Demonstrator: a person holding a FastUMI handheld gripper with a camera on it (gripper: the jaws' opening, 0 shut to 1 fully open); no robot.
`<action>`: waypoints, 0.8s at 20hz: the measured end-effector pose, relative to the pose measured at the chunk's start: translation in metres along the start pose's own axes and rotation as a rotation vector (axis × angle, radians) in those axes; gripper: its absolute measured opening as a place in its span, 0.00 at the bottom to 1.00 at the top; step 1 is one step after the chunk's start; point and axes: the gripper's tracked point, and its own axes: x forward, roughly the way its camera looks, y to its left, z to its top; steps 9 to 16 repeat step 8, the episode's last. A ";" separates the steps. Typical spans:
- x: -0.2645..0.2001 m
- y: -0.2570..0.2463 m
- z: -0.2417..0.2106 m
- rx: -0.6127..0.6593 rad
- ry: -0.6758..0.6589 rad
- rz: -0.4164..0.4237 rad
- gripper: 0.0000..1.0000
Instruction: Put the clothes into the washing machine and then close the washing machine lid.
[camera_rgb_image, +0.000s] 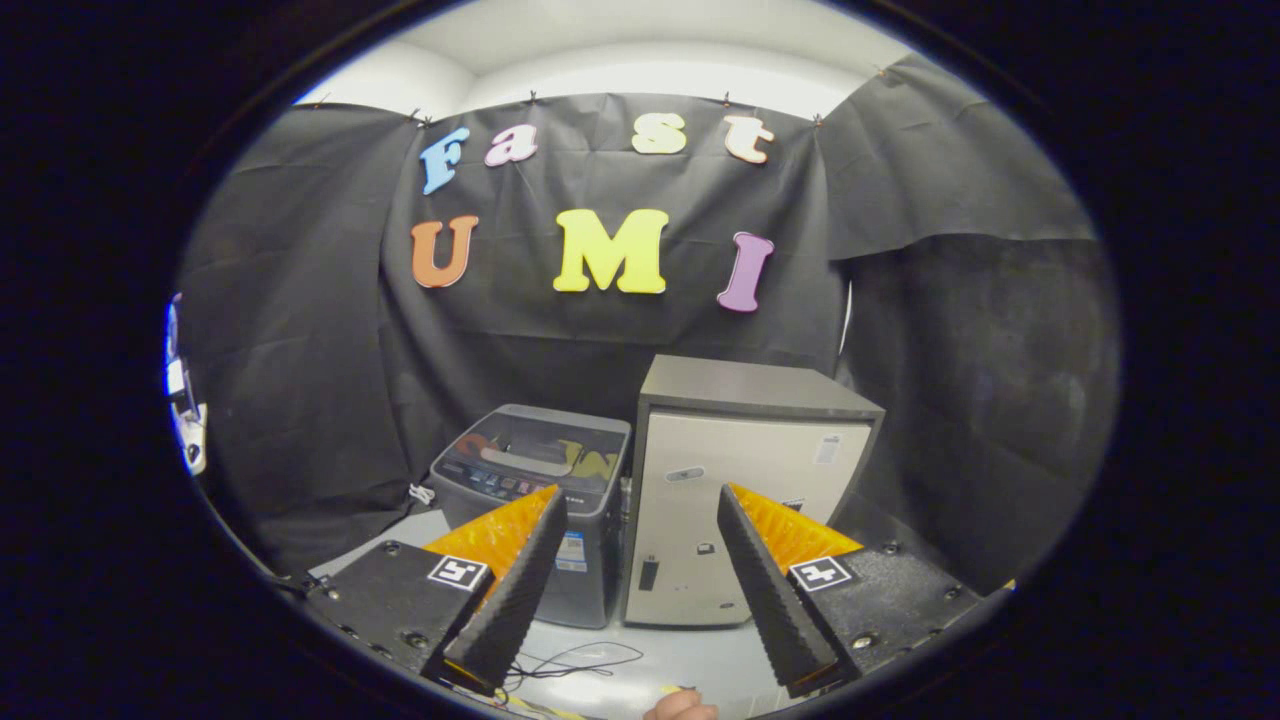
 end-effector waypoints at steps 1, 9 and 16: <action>0.000 -0.002 0.000 -0.004 -0.002 0.002 0.95; -0.001 -0.007 0.001 -0.011 -0.017 0.027 0.95; -0.001 -0.007 0.001 -0.011 -0.017 0.027 0.95</action>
